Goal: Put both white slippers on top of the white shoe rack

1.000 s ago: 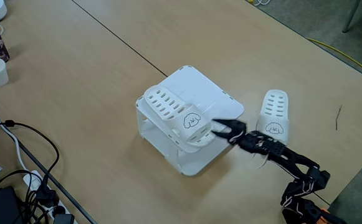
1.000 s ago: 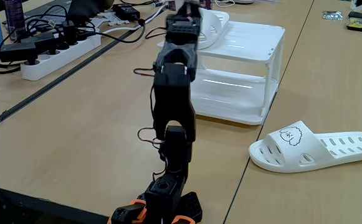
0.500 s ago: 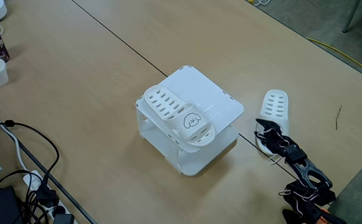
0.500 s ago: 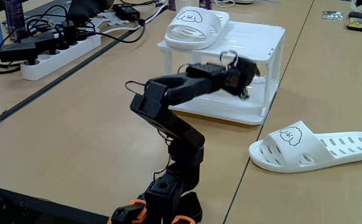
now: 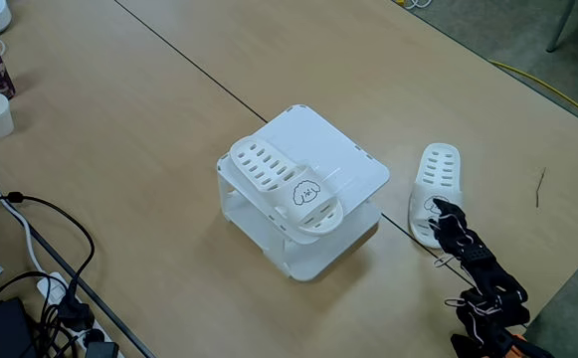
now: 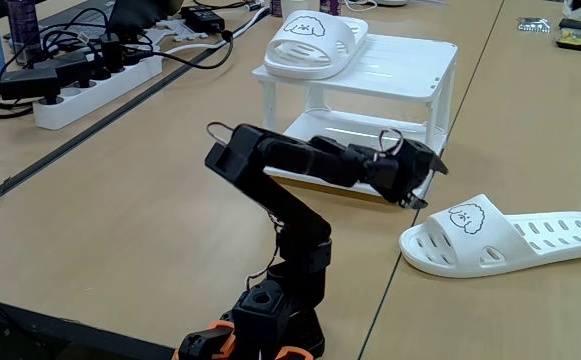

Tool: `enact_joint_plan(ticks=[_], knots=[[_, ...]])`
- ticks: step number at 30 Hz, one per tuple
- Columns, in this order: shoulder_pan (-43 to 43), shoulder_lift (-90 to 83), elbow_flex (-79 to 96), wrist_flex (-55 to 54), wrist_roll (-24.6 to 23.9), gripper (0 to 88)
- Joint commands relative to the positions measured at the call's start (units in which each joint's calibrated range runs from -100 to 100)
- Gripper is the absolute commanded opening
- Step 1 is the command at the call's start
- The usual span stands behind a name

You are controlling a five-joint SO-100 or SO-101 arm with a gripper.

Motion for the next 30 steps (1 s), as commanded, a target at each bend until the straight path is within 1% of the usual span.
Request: enact_joint_plan(ticks=[1,7,16,23,30], knots=[[0.49,3.70,1.10,-10.39,0.42,22.8],[0.49,9.25,4.52,-20.31,0.42,22.8],[3.69,17.08,4.79,-27.99,0.42,22.8],[3.69,18.34,5.25,-28.42,0.42,22.8],[3.37,17.75,9.67,-28.51,0.42,22.8]])
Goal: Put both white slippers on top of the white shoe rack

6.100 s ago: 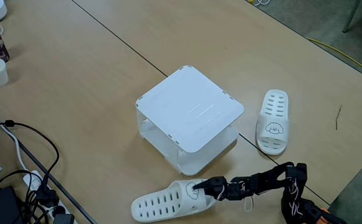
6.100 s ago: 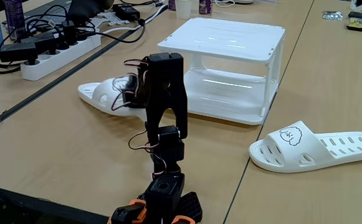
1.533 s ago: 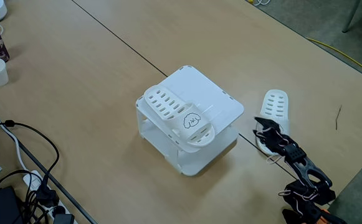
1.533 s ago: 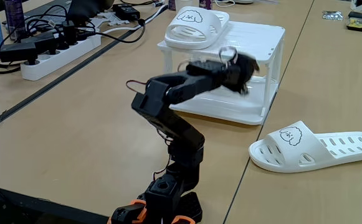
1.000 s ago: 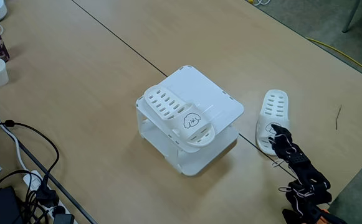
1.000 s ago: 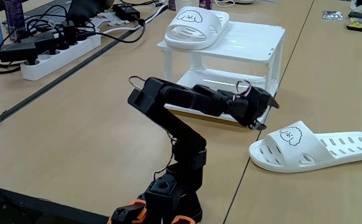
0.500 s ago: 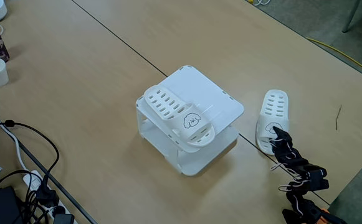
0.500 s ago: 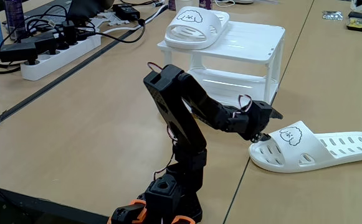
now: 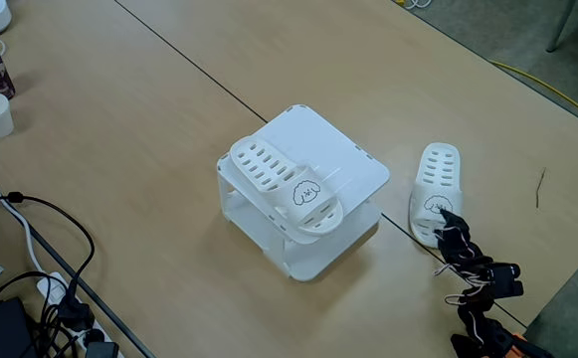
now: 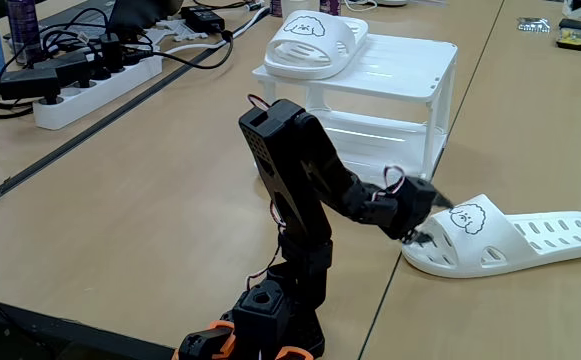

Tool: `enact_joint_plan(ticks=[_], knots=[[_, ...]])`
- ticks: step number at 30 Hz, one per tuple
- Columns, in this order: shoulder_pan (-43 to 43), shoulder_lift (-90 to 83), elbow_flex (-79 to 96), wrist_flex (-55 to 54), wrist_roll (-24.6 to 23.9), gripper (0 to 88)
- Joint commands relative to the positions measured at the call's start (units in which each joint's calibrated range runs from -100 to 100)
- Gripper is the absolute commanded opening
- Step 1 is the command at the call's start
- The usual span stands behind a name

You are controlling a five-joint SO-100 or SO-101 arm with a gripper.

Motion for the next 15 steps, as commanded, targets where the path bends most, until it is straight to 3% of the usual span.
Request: enact_joint_plan(ticks=[1,15], knots=[[0.22,-0.56,0.50,-0.87,0.42,22.8],[0.30,6.68,-8.70,-0.87,0.42,22.8]])
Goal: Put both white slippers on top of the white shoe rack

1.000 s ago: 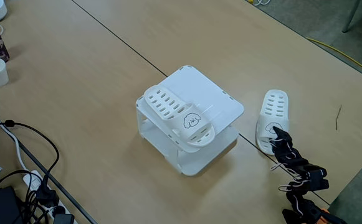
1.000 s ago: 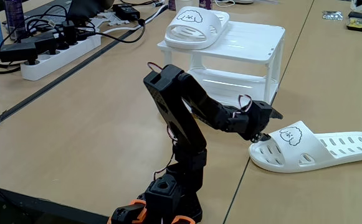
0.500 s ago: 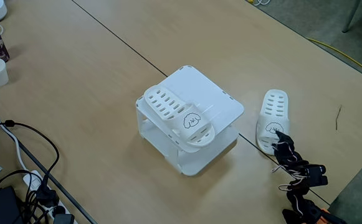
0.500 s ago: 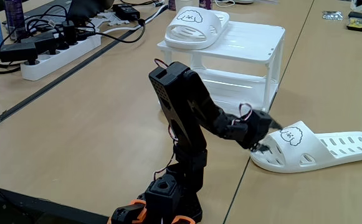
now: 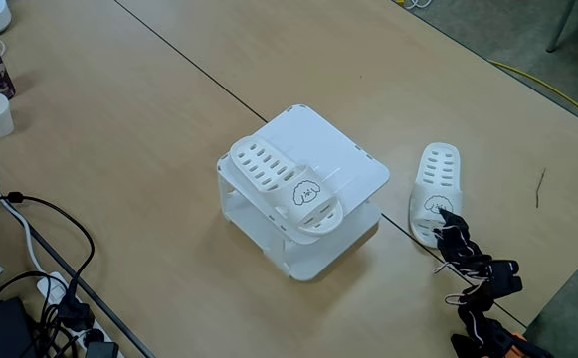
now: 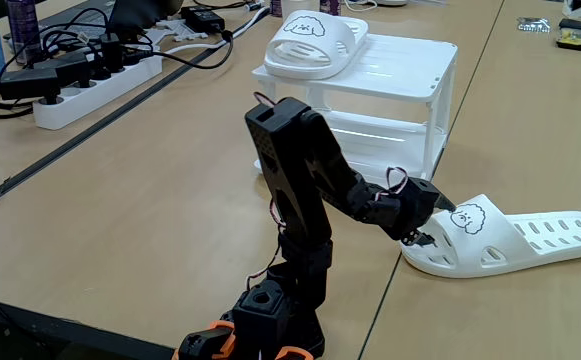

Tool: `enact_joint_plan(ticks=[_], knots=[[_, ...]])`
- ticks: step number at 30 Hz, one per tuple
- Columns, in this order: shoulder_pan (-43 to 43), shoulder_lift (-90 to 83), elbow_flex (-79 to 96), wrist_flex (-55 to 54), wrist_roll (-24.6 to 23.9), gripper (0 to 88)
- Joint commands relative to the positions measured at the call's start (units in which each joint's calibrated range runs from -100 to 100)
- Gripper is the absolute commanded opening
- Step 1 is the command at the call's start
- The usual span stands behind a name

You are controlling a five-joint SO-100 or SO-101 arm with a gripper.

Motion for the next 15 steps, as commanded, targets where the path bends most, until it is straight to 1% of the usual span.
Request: enact_joint_plan(ticks=[1,15], knots=[[0.30,3.23,-5.83,-0.87,0.42,22.8],[0.71,10.47,-15.84,-0.87,0.42,22.0]])
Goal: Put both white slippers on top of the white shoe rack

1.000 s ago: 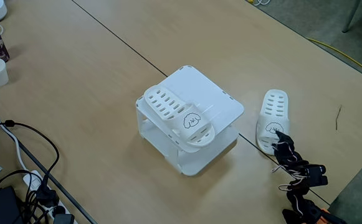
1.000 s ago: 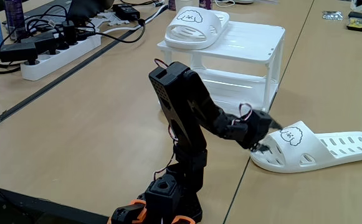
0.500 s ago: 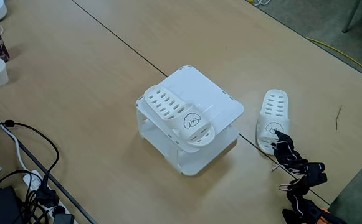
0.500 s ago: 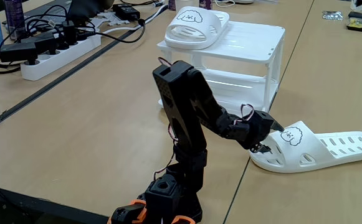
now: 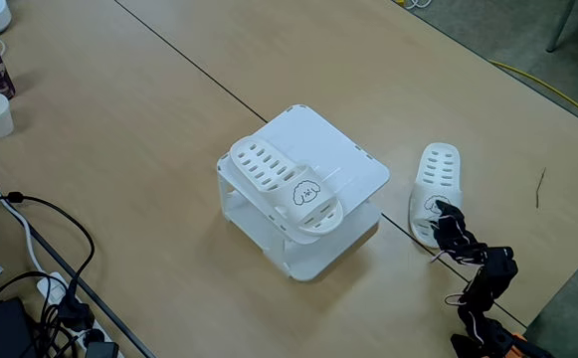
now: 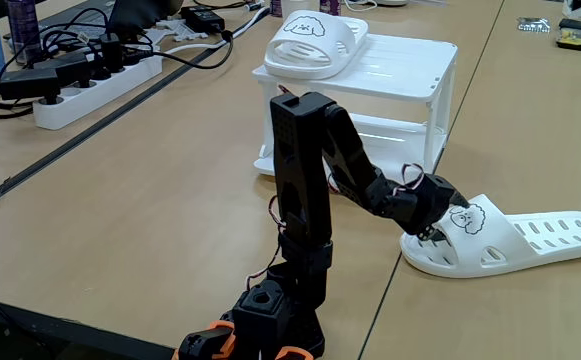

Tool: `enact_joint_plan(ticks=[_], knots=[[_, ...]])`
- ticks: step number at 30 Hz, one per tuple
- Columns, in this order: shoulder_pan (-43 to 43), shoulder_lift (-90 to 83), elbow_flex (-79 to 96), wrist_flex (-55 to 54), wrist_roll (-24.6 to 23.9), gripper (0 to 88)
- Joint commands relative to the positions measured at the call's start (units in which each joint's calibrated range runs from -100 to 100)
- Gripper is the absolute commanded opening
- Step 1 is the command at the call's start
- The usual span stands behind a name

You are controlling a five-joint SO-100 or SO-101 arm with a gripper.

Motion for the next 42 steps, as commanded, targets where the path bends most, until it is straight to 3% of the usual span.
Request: enact_joint_plan(ticks=[1,7,17,25,34,42], knots=[[0.79,-0.17,-3.62,-0.87,0.42,21.4],[0.88,-0.76,-3.08,-0.87,0.42,0.1],[2.93,-8.00,-14.81,1.55,0.42,0.8],[2.27,-11.45,-40.88,25.10,0.42,0.8],[-5.21,-11.36,-64.70,43.83,0.42,0.8],[-14.91,-11.28,-71.19,47.54,0.42,0.8]])
